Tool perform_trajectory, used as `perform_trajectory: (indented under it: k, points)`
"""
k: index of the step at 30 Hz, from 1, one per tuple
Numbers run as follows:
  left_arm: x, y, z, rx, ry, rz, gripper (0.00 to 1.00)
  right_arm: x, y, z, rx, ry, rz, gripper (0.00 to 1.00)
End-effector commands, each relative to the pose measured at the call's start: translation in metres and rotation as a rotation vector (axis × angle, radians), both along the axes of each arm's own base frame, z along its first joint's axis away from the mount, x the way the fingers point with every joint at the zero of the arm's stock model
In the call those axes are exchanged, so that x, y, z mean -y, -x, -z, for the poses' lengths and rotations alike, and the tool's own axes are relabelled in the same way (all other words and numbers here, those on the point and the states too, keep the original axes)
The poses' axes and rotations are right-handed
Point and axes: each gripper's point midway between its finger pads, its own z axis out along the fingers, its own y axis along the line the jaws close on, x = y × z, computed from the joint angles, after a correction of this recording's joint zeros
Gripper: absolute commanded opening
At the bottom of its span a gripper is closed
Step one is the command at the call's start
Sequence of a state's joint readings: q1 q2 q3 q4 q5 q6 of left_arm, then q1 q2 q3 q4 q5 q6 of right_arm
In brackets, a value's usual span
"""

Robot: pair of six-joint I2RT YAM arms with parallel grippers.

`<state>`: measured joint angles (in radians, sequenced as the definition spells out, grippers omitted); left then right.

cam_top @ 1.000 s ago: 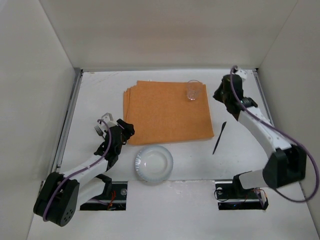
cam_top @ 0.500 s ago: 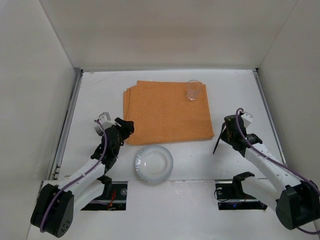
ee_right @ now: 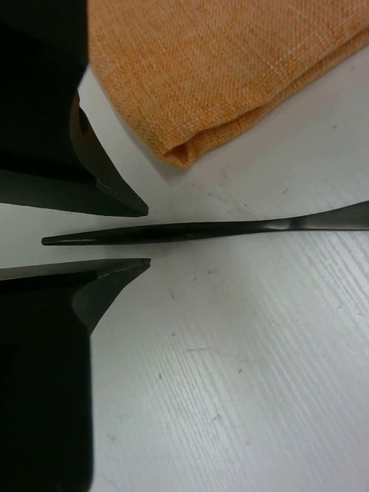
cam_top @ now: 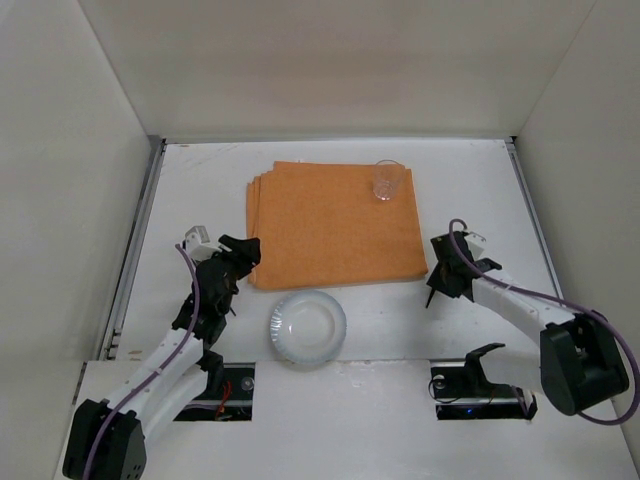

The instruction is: Set the dinner table for one person

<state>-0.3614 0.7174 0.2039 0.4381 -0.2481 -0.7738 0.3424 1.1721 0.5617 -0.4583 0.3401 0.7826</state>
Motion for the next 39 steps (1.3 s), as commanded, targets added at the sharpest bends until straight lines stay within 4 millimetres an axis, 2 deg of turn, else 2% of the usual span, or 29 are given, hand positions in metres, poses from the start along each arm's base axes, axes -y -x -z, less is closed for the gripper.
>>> perform_trajectory:
  k: [1,14,22,26,32,35,36,39]
  points:
    - [0.001,0.003,0.004,-0.009,0.018,0.013,0.51,-0.008,-0.012,0.001,0.025,-0.015,-0.011,0.34]
    - [0.001,0.002,0.007,-0.018,0.021,0.010,0.51,-0.005,-0.019,0.008,0.005,0.003,-0.038,0.25]
    - [-0.004,0.002,0.008,-0.018,0.021,-0.004,0.51,-0.001,-0.020,0.006,0.005,0.007,-0.022,0.03]
    - [-0.006,0.002,0.012,-0.027,0.019,-0.012,0.51,0.008,-0.026,-0.021,0.077,0.044,0.021,0.01]
    - [-0.005,0.001,0.016,-0.040,0.015,-0.009,0.51,0.002,-0.037,-0.094,0.214,0.079,-0.016,0.01]
    - [-0.007,0.001,0.016,-0.037,0.011,-0.011,0.51,-0.027,-0.043,-0.125,0.286,0.050,-0.128,0.02]
    - [-0.008,0.001,0.016,-0.035,0.011,-0.014,0.51,-0.038,-0.044,-0.129,0.289,0.042,-0.169,0.02]
    - [-0.011,0.001,0.017,-0.035,0.007,-0.025,0.51,-0.086,-0.045,-0.133,0.270,0.019,-0.336,0.02]
